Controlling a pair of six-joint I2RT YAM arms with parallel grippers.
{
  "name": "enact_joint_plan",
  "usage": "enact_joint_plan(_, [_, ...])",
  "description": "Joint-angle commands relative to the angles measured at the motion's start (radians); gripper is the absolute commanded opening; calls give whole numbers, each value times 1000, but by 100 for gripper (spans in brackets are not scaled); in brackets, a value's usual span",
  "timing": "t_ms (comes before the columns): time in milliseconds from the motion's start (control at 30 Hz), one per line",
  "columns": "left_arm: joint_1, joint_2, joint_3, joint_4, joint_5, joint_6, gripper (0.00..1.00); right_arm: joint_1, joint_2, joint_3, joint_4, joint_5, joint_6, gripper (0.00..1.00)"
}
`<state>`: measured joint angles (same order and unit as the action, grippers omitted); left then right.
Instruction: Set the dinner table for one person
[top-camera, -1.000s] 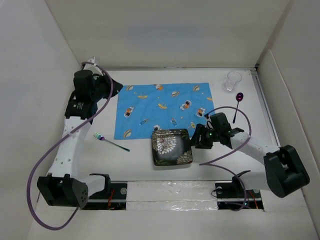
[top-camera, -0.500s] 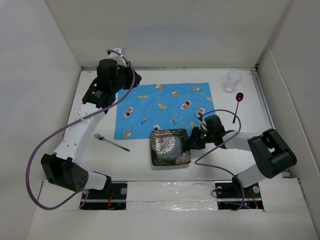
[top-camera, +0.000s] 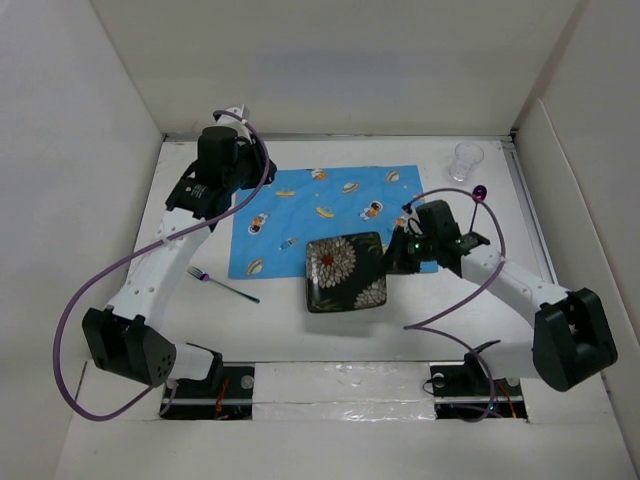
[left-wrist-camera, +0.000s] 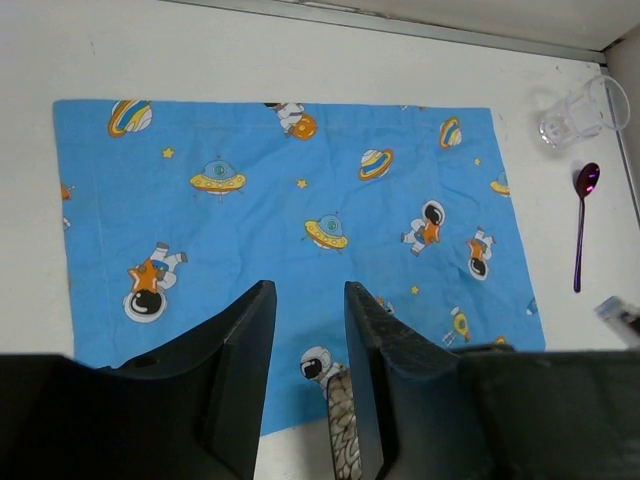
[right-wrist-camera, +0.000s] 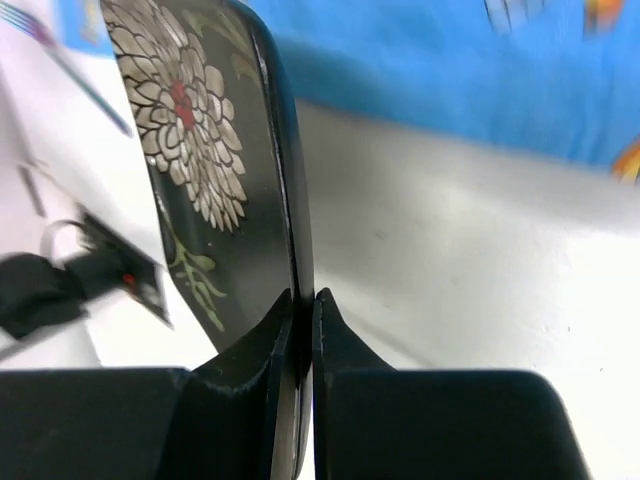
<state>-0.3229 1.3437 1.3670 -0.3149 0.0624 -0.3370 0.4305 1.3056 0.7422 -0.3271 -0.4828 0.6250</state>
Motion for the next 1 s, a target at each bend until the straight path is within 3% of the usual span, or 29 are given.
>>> enact_joint_plan(0, [4,-35,93,-33,-35,13,36,-55,89,299,22,-98,-11,0])
enact_joint_plan(367, [4,-57,63,-16,-10,12,39,-108,525,735,95,-198,-19,0])
enact_joint_plan(667, [4,-54,41,-7,-19,21,39,-118,682,850,72,-237,-30,0])
enact_joint_plan(967, [4,-46,0,11,-4,3,39,-118,748,853,74,-231,-27,0])
